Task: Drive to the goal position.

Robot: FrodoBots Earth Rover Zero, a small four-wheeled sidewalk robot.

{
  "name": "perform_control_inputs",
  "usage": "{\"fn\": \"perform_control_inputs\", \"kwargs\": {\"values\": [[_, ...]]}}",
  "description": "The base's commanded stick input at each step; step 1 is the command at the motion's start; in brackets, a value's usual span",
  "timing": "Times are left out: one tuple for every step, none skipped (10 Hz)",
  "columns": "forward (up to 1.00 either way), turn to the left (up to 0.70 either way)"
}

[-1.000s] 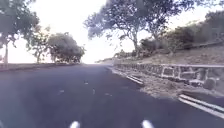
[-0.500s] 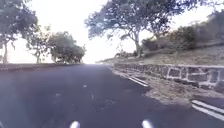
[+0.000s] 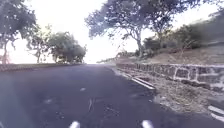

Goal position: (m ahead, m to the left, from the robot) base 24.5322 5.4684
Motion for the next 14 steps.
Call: {"fn": "perform_control_inputs", "kwargs": {"values": [[0.70,0.00],[0.70,0.00],[0.70,0.00],[0.70,0.00],[0.70,0.00],[0.70,0.00],[0.70,0.00],[0.70,0.00],[0.70,0.00],[0.70,0.00],[0.70,0.00],[0.70,0.00],[0.70,0.00],[0.70,0.00]]}}
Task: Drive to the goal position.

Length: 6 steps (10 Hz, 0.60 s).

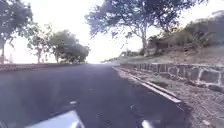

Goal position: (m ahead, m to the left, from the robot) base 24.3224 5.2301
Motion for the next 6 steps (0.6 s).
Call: {"fn": "perform_control_inputs", "kwargs": {"values": [[0.70,0.00],[0.70,0.00],[0.70,0.00],[0.70,0.00],[0.70,0.00],[0.70,0.00]]}}
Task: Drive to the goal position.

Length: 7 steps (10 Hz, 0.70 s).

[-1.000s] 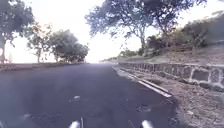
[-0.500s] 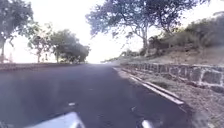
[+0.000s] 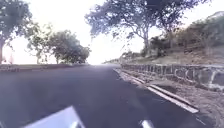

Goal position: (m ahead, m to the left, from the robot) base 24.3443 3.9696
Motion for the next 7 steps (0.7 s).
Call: {"fn": "perform_control_inputs", "kwargs": {"values": [[0.70,0.00],[0.70,0.00],[0.70,0.00],[0.70,0.00],[0.70,0.00],[0.70,0.00],[0.70,0.00]]}}
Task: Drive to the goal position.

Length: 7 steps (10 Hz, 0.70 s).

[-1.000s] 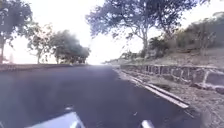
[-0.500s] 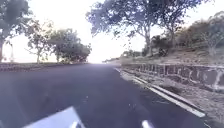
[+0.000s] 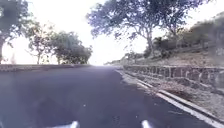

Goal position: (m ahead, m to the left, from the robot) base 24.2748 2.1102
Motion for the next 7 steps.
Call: {"fn": "perform_control_inputs", "kwargs": {"values": [[0.70,0.00],[0.70,0.00],[0.70,0.00],[0.70,0.00],[0.70,0.00],[0.70,0.00],[0.70,0.00]]}}
